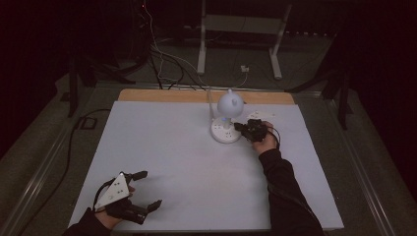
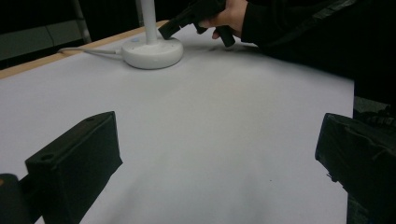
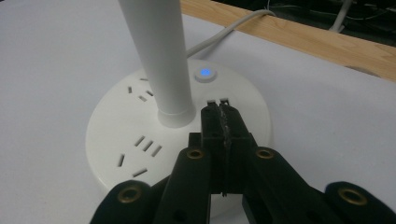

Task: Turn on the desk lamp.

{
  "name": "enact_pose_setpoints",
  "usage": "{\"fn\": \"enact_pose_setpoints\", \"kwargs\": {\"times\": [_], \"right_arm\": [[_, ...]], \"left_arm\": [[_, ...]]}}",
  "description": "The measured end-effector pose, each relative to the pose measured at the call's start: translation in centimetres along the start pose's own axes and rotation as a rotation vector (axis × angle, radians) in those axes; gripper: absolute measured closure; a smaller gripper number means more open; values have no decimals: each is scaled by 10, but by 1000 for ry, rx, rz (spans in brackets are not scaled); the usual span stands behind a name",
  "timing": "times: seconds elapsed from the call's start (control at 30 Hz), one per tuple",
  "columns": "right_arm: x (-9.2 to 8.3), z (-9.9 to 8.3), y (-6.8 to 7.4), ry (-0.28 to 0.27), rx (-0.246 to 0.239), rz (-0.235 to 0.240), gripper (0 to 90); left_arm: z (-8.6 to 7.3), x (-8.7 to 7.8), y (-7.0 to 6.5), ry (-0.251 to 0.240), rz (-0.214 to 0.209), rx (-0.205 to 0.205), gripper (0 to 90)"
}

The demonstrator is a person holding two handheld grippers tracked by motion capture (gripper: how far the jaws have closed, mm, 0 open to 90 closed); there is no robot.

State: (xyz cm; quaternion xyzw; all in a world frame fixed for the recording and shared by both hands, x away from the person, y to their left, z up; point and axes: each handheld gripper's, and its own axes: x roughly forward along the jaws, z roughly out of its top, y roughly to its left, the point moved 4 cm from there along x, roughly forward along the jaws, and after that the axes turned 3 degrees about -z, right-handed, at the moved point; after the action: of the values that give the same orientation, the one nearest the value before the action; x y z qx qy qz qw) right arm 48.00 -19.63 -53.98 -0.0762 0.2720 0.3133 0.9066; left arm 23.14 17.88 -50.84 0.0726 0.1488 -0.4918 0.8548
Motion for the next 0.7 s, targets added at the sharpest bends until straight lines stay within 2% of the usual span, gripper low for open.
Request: {"fn": "enact_pose_setpoints", "kwargs": {"times": [0.17, 0.23, 0.27, 0.4, 0.47, 0.5, 0.53, 0.57, 0.6, 0.67, 0.7], "right_arm": [[1, -1, 0, -11, 8, 9, 900], [0, -2, -1, -15, 16, 13, 900], [0, -3, -3, -23, 37, 22, 900], [0, -3, -3, -25, 45, 27, 900], [0, -3, -3, -24, 58, 26, 900], [-2, -1, -3, -15, 47, -6, 900], [-8, 3, 0, -65, 12, -6, 745], [-8, 3, 0, -65, 12, -6, 745], [-13, 8, -2, -91, 34, 5, 744], [-15, 10, -4, -92, 23, -1, 737], [-15, 10, -5, -87, 23, -7, 766]], "left_arm": [[0, 0, 0, -2, -1, 0, 5], [0, -1, 0, -3, -2, 0, 5], [0, -1, 0, -4, -2, 1, 5], [0, -1, 0, -3, -2, 2, 5], [0, -1, -1, -2, -2, 4, 5], [0, -1, 0, -5, -2, 3, 5], [0, -1, 0, -6, -2, -1, 5], [0, 0, 0, -6, -1, -3, 5], [0, 0, 1, -2, 0, -2, 5], [0, 1, 0, -1, -1, 0, 5], [0, 1, 0, -1, -1, 1, 5]]}}
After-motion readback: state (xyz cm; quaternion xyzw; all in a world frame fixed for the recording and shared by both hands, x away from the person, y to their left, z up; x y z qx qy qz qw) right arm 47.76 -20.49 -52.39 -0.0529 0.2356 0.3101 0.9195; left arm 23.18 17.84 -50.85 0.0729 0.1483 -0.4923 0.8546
